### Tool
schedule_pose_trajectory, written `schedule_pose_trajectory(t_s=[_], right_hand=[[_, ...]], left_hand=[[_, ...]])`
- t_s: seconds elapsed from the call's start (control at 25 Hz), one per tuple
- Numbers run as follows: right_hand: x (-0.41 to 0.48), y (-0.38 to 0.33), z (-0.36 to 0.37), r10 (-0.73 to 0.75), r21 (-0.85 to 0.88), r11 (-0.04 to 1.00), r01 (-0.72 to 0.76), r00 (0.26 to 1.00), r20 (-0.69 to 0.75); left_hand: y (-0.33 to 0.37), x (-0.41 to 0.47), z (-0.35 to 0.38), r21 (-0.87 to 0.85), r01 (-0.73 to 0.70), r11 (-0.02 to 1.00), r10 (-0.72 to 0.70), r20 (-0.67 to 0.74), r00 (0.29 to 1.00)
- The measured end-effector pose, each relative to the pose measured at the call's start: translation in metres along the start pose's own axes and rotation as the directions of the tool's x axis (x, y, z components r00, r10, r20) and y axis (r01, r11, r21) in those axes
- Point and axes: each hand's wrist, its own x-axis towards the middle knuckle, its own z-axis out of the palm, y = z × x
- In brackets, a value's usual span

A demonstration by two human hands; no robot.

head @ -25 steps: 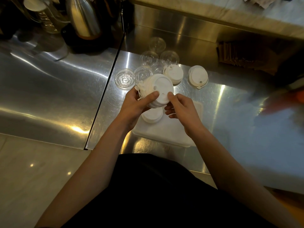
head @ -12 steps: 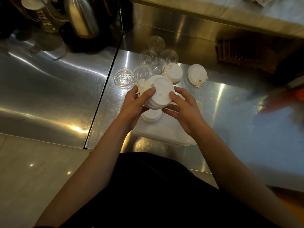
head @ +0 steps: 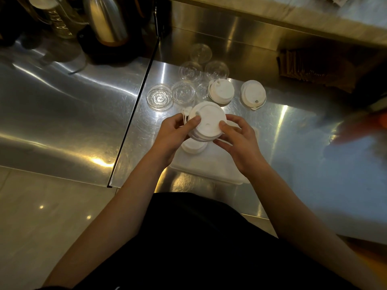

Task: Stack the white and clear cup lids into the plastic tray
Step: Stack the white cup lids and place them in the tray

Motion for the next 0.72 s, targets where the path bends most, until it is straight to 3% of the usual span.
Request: schedule_pose_trajectory(t_s=[0.44, 0.72], right_hand=[[0.007, 0.035, -0.014, 0.094, -0.110, 0.989, -0.101, 0.993, -0.067], [0.026, 0.051, -0.004, 0.140, -0.191, 0.968, -0.160, 0.983, -0.117]], left_hand=[[-0.047, -0.008, 0.012, -0.013, 0.174, 0.985, -0.174, -0.100, 0.980], [-0.064, 0.003, 0.022, -0.025, 0.220, 0.975, -0.216, -0.311, 0.925]])
